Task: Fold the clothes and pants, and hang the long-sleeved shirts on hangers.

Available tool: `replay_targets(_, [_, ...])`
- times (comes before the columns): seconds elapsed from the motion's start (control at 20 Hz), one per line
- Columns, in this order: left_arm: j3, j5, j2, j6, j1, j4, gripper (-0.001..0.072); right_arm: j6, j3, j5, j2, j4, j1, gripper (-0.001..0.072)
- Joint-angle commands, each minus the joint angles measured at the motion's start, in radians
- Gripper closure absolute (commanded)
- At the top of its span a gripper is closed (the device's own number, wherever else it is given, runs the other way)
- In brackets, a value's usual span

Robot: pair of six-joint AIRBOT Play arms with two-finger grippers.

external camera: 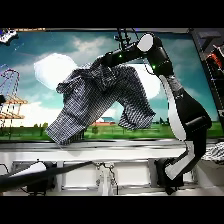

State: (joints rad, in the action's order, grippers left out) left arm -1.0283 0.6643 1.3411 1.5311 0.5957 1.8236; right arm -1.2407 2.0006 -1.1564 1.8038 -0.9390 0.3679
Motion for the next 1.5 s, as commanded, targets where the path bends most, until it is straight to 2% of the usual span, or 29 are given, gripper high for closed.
replay_targets(0.0, [-0.026, -0.006, 0.045, -0.002, 0.005, 0.002, 0.0479, -0.003, 0.001, -0.002, 0.001, 0.000, 0.001, 0.0690])
replay_targets(0.45, [-0.025, 0.034, 0.068, -0.002, 0.005, 0.002, 0.0482, -0.003, 0.001, 0.001, 0.001, 0.000, 0.001, 0.0690])
replay_targets(0.55, [-0.021, 0.062, 0.068, -0.002, 0.006, 0.001, 0.0519, -0.004, 0.001, 0.000, 0.001, 0.000, 0.001, 0.0690])
replay_targets(0.8, [-0.021, 0.062, 0.068, -0.002, 0.020, 0.001, 0.0524, -0.003, 0.001, -0.003, 0.001, 0.000, 0.001, 0.0690])
replay_targets(0.85, [-0.021, 0.061, 0.068, -0.003, 0.024, 0.001, 0.0566, -0.003, 0.001, -0.003, 0.001, 0.000, 0.001, 0.0690])
replay_targets(1.05, [-0.021, 0.058, 0.068, -0.021, 0.029, 0.002, 0.0590, -0.003, 0.001, -0.002, 0.001, -0.002, 0.001, 0.0690])
replay_targets(1.3, [-0.021, 0.055, 0.068, -0.026, 0.029, 0.001, 0.0689, -0.003, 0.001, -0.003, 0.001, -0.001, 0.001, 0.0690])
replay_targets(1.45, [-0.021, 0.054, 0.068, -0.055, 0.029, 0.001, 0.0690, -0.003, 0.001, -0.003, 0.001, -0.001, 0.001, 0.0690])
